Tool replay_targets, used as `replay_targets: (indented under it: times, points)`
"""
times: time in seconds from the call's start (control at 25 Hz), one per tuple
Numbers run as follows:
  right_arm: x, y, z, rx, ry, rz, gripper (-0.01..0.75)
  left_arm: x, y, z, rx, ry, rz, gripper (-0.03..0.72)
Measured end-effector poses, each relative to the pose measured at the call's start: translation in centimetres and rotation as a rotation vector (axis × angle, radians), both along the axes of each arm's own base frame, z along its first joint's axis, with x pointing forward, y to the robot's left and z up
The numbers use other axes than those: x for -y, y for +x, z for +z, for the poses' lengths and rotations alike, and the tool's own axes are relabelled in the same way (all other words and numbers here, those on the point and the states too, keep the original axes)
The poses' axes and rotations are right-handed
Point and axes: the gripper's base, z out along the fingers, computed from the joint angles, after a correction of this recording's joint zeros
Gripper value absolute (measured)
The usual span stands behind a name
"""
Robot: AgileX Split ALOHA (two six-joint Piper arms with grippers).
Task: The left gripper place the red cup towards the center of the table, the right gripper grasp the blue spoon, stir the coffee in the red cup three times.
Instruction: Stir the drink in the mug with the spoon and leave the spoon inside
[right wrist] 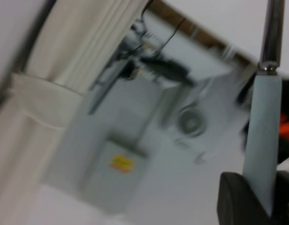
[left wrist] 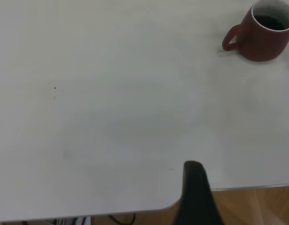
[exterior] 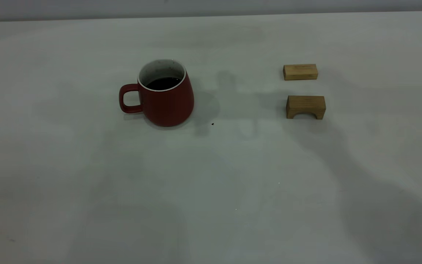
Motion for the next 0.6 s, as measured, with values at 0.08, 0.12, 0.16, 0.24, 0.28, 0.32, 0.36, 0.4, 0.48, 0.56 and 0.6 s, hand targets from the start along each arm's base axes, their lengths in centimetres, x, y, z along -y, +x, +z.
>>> replay_targets:
  times: [0.08, 0.12, 0.16, 0.24, 0.28, 0.32, 0.36, 0.4, 0.48, 0.56, 0.6]
  points:
    - [-0.8, -0.2, 0.0, -0.077, 0.051, -0.025, 0.155, 0.0, 0.0, 0.0, 0.000, 0.000, 0.000, 0.594]
    - [-1.0, -0.3, 0.0, -0.098, 0.065, -0.032, 0.155, 0.0, 0.0, 0.0, 0.000, 0.000, 0.000, 0.594]
    - [-1.2, -0.3, -0.1, -0.127, 0.084, -0.044, 0.155, 0.0, 0.0, 0.0, 0.000, 0.000, 0.000, 0.594]
    - [-1.3, -0.1, -0.5, -0.185, 0.114, -0.069, 0.155, 0.0, 0.0, 0.0, 0.000, 0.000, 0.000, 0.594]
    - [-1.3, 0.0, -1.1, -0.215, 0.114, -0.080, 0.155, 0.0, 0.0, 0.0, 0.000, 0.000, 0.000, 0.594]
    - [-1.4, 0.1, -1.8, -0.251, 0.113, -0.094, 0.155, 0.0, 0.0, 0.0, 0.000, 0.000, 0.000, 0.594]
    - [-1.4, 0.2, -2.6, -0.293, 0.113, -0.108, 0.155, 0.0, 0.0, 0.0, 0.000, 0.000, 0.000, 0.594]
    - [-1.4, 0.2, -3.2, -0.331, 0.111, -0.119, 0.155, 0.0, 0.0, 0.0, 0.000, 0.000, 0.000, 0.594]
    - [-1.4, 0.3, -4.5, -0.410, 0.109, -0.142, 0.155, 0.0, 0.0, 0.0, 0.000, 0.000, 0.000, 0.594]
    - [-1.4, 0.4, -5.4, -0.449, 0.101, -0.162, 0.155, 0.0, 0.0, 0.0, 0.000, 0.000, 0.000, 0.594]
    - [-1.4, 0.5, -5.8, -0.461, 0.097, -0.170, 0.155, 0.0, 0.0, 0.0, 0.000, 0.000, 0.000, 0.594]
